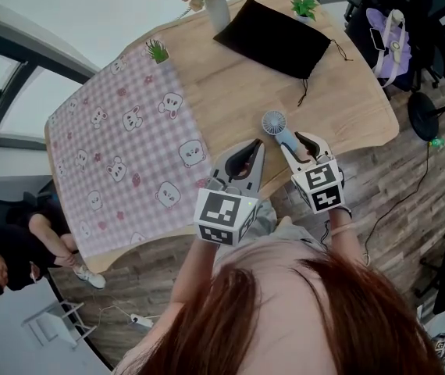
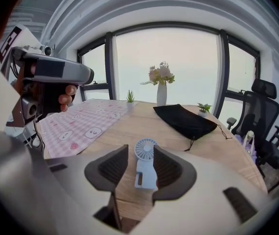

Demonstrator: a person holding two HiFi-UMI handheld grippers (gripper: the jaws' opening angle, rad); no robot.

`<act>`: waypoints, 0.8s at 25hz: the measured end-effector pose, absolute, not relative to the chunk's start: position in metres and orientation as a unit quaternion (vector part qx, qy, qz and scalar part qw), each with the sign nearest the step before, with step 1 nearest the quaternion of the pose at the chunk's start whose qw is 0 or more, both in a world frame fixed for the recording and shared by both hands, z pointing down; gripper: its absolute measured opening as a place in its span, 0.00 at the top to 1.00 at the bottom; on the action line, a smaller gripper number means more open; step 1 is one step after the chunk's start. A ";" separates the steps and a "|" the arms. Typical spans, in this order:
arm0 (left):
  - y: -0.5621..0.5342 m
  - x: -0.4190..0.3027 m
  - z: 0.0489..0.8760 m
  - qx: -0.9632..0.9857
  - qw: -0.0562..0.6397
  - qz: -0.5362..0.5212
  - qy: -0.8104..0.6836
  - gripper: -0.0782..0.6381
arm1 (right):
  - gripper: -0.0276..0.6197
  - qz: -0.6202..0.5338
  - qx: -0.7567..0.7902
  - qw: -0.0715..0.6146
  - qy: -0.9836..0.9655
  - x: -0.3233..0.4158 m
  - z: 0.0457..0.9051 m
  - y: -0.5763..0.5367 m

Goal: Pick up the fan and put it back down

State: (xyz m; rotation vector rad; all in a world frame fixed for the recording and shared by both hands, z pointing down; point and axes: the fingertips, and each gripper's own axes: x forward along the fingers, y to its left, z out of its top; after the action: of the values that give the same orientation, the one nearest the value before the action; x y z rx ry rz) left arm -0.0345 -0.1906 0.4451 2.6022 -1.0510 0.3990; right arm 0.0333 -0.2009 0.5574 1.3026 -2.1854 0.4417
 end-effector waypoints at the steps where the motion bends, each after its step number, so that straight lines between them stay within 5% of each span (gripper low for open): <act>1: -0.192 -0.034 0.447 0.907 0.154 0.140 -0.366 0.87 | 0.71 0.166 0.484 0.279 -0.812 0.033 0.561 -0.202; 20: -0.221 -0.037 0.470 0.907 0.178 0.153 -0.351 0.87 | 0.58 0.205 0.467 0.342 -0.790 0.030 0.636 -0.211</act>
State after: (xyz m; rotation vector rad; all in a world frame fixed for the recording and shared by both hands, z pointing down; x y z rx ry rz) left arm -0.0366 -0.2213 0.4700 2.5646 -0.9918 0.4337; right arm 0.0300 -0.2113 0.6362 1.2142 -2.0533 0.5331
